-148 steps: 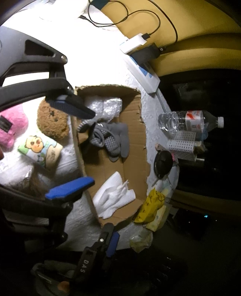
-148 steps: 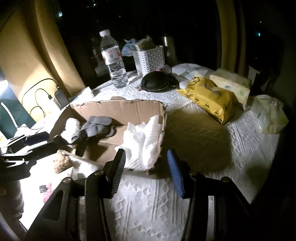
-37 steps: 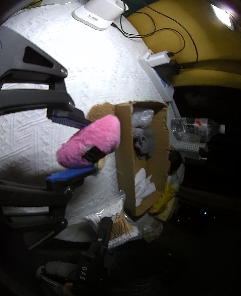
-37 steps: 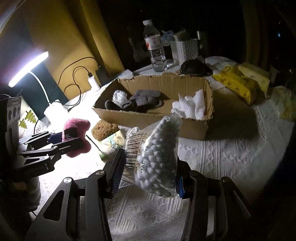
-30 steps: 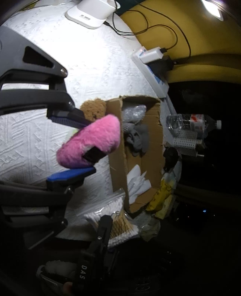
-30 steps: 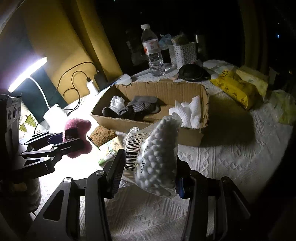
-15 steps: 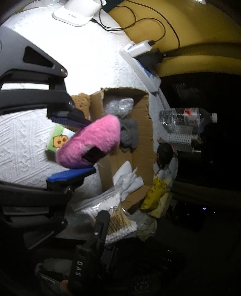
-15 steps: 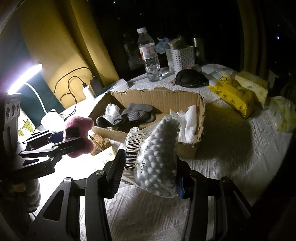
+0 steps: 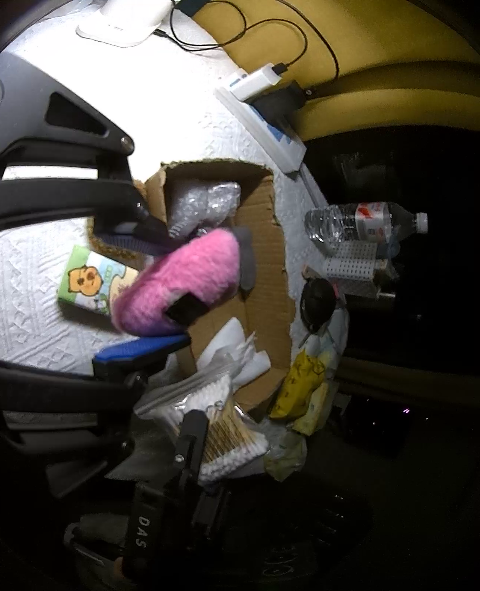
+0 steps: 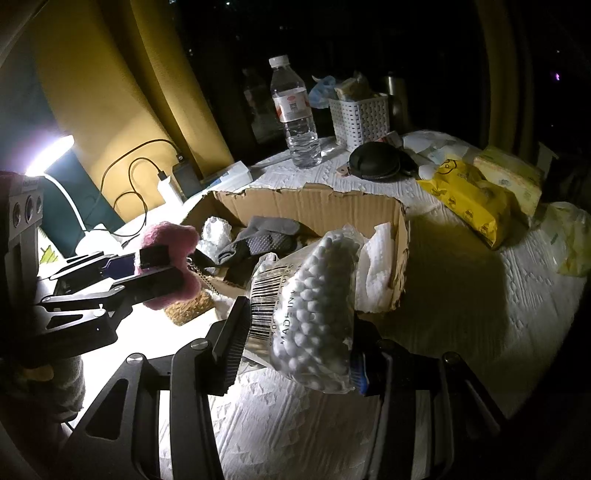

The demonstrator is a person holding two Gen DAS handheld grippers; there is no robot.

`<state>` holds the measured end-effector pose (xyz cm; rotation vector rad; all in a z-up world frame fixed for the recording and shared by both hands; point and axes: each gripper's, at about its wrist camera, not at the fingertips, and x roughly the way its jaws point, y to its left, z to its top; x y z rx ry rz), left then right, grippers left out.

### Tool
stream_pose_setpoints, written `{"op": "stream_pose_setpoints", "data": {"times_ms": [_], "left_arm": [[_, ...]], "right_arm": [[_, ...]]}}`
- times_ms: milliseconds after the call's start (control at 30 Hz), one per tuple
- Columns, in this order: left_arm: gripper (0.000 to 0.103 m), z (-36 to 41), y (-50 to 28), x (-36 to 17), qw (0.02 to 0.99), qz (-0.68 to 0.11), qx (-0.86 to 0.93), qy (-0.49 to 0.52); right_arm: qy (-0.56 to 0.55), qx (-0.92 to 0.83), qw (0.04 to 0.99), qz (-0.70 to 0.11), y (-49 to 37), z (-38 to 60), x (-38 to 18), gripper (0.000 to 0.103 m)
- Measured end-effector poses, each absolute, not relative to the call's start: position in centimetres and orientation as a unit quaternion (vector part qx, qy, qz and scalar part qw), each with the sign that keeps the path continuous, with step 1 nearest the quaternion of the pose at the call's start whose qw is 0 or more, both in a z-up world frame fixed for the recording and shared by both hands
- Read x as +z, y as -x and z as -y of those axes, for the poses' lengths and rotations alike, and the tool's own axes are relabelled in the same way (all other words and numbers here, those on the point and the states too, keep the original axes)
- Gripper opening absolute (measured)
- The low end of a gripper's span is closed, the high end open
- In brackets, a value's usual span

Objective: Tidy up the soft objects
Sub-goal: 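Carry the pink plush with the left tool and the cotton-swab bag with the right tool into the box, then open both tools to drop the pink plush and cotton-swab bag into the box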

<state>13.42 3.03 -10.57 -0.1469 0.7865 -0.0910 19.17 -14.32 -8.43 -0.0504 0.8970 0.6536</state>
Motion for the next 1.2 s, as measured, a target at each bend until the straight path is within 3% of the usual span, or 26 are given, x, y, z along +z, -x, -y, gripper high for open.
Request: {"op": "stream_pose_setpoints", "data": {"times_ms": [1200], "left_arm": [[0.042, -3.8, -21.2, -15.0, 0.901, -0.423, -0.057, 0.073]], "right_arm": [[0.024, 0.296, 0.843, -0.448, -25.8, 11.1, -12.1, 0.050]]}}
